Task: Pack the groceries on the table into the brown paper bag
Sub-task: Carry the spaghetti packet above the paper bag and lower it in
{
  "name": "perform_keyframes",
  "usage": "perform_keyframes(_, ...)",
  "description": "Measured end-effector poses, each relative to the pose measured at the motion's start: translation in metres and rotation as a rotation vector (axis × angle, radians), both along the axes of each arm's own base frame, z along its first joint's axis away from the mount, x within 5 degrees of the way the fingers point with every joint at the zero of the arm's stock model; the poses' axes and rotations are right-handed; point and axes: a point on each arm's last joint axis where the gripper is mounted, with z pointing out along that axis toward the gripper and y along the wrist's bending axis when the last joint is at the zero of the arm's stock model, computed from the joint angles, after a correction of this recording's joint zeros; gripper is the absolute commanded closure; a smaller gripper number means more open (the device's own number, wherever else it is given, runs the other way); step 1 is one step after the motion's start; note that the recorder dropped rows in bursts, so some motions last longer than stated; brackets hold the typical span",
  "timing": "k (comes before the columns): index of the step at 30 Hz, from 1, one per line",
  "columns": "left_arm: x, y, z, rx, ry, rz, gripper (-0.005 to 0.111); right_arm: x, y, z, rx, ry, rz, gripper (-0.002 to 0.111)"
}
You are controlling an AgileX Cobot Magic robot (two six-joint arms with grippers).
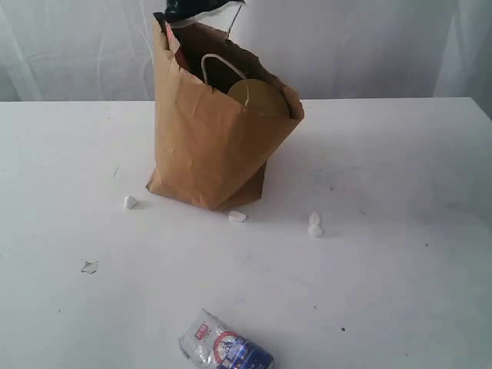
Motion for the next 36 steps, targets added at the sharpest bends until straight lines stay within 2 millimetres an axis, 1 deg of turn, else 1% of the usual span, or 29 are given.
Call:
perform_keyframes(4,0.000,0.000,0.000,0.000,0.000,0.000,0.107,0.018,0.009,-0.020,-0.033,0.032,-0.018,0.108)
perform_keyframes(9,0.000,0.000,0.000,0.000,0.000,0.000,0.107,0.034,0.021,-0.043,-0.146,0.020,-0.040,0.108)
perform_keyframes(11,0.000,0.000,0.000,0.000,0.000,0.000,0.107,0.039,0.024,-0.049,-0.181,0.005,-0.051,0.108)
perform_keyframes(19,0.000,0.000,0.000,0.000,0.000,0.000,0.107,0.046,0.027,-0.054,-0.220,-0.074,-0.107,0.108)
perform_keyframes(21,0.000,0.000,0.000,0.000,0.000,0.000,0.107,0.049,0.028,-0.058,-0.232,-0.076,-0.111,0.108)
perform_keyframes(30,0.000,0.000,0.000,0.000,0.000,0.000,0.107,0.065,0.041,-0.086,-0.286,-0.038,-0.109,0.108)
perform_keyframes(36,0.000,0.000,0.000,0.000,0.000,0.000,0.107,0.073,0.044,-0.095,-0.261,-0.061,-0.145,0.108)
